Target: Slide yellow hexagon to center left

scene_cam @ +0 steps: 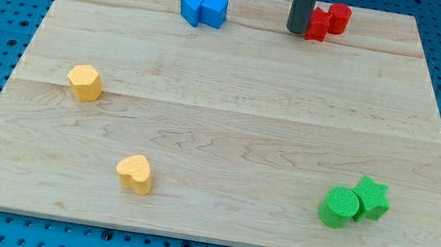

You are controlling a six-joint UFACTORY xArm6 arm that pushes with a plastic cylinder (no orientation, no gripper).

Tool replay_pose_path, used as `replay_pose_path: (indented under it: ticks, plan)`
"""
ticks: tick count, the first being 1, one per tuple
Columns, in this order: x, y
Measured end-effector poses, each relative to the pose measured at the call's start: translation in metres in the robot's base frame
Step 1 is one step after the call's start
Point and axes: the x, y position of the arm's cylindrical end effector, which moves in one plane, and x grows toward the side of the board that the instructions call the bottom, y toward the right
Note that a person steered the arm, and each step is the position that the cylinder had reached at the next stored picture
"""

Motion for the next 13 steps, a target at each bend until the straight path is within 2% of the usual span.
replay_pose_path:
  ticks: [2,3,4,9,10,12,13]
  plan:
    - [-0.006,0.000]
    - [0.037,-0.007]
    - [0.061,-0.008]
    - [0.066,0.019]
    - [0.087,0.013]
    - [0.092,-0.051]
    - [0.135,-0.074]
